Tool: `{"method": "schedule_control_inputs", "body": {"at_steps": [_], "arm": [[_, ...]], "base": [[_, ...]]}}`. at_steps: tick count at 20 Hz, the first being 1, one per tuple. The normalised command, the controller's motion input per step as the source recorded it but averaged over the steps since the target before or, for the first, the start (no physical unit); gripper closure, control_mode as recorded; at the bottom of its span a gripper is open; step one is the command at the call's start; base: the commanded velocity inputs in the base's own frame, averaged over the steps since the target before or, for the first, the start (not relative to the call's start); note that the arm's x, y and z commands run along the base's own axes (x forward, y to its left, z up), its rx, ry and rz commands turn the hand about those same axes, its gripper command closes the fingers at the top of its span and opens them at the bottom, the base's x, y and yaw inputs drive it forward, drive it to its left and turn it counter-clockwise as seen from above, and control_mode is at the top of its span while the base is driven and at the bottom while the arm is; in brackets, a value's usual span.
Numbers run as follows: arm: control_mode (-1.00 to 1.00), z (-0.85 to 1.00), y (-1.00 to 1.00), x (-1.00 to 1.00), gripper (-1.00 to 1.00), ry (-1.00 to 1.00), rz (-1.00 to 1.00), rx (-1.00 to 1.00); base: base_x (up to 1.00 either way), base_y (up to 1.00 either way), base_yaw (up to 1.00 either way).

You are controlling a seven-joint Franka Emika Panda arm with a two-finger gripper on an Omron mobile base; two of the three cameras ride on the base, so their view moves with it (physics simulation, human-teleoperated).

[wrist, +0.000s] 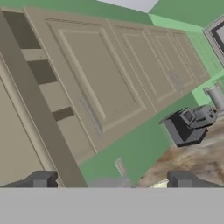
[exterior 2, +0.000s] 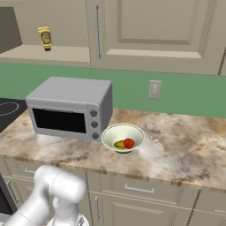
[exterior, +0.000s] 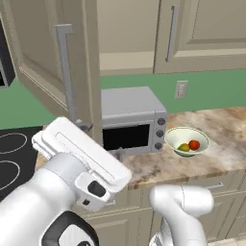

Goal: Open the cabinet. Pick the mango and apple from the cabinet and place them into the bowl. Then close the cabinet.

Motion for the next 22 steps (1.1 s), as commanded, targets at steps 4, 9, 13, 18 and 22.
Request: {"method": "schedule_control_inputs", "body": {"at_steps": [4, 9, 13, 18, 22], "arm": [[-1.00, -0.25, -0.98, 1.00, -1.00, 0.02, 0.01, 0.08], [-1.00, -0.19, -1.00, 1.00, -1.00, 0.05, 0.04, 0.12], [-1.00, -0.03, -0.58, 0.92, -1.00, 0.08, 0.06, 0.07], [-1.00, 0.00, -0.25, 0.98, -1.00, 0.11, 0.00, 0.02], [-1.00, 0.00, -0.34, 1.00, -1.00, 0.16, 0.00, 0.05]], "base": [[0.00, 0.00, 0.00], [0.00, 0.00, 0.00], [0.00, 0.00, 0.00], [0.00, 0.00, 0.00], [0.00, 0.00, 0.00]]}}
